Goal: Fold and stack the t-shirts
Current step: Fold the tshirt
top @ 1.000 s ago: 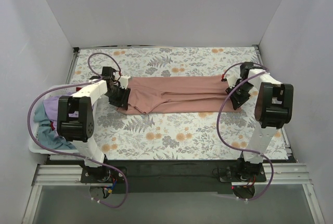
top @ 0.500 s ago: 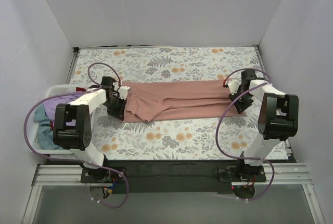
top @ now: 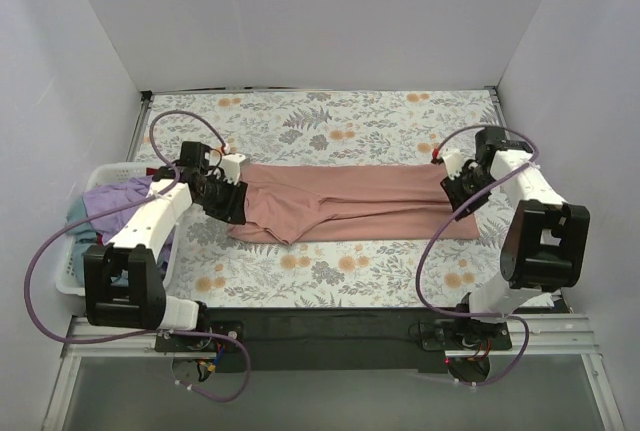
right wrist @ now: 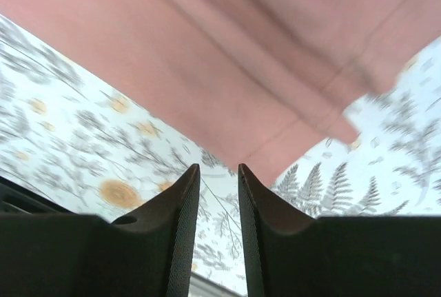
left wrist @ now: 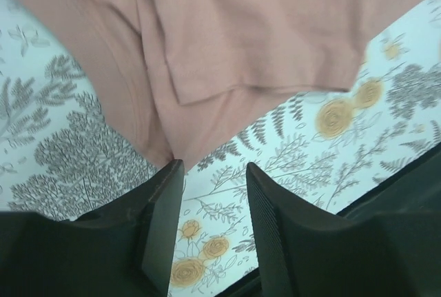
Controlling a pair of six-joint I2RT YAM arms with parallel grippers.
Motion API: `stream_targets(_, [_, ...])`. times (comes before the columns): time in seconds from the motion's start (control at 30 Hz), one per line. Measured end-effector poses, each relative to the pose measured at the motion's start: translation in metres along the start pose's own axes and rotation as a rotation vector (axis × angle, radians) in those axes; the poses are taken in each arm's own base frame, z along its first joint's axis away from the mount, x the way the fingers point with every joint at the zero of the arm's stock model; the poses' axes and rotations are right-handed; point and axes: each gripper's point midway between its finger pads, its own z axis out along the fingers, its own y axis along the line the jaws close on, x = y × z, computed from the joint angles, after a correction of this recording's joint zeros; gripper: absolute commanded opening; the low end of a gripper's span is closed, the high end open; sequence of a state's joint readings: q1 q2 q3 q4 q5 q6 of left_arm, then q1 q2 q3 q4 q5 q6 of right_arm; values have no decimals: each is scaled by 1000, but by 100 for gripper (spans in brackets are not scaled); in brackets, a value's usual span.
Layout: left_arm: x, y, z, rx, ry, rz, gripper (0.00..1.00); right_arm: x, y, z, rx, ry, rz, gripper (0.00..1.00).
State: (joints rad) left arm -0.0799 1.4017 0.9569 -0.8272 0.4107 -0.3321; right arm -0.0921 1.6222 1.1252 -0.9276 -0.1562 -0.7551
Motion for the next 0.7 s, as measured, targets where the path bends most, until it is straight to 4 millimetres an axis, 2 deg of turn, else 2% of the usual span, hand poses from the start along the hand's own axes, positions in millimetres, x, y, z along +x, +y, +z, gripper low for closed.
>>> stream_targets(0.1, [-24,-8,-12,29,-85,11,43,-53,20,-35,-5,-189,-75,36])
stream_targets(0.17, [-37,-13,-12,62,-116,-12,43,-85,48,-49,-33,-282,-160,36])
stream_targets(0.23, [-43,-17,-5,102,-114,-64,43,-114,83,-54,-71,-355,-259,35])
stream_targets(0.33, [-39,-18,14,149,-59,-176,41,-147,138,-51,-127,-424,-410,35])
stream_targets(0.43, [-31,-17,31,169,3,-287,41,-174,184,-50,-156,-492,-540,36])
stream_targets(0.57, [-26,-14,42,155,36,-367,41,-202,237,-45,-142,-575,-698,40])
stream_targets(0.6, [-25,-12,43,146,40,-377,41,-206,254,-41,-144,-591,-741,44])
stream_targets(0.7, [-21,-5,48,109,59,-401,42,-207,301,-20,-156,-599,-855,45])
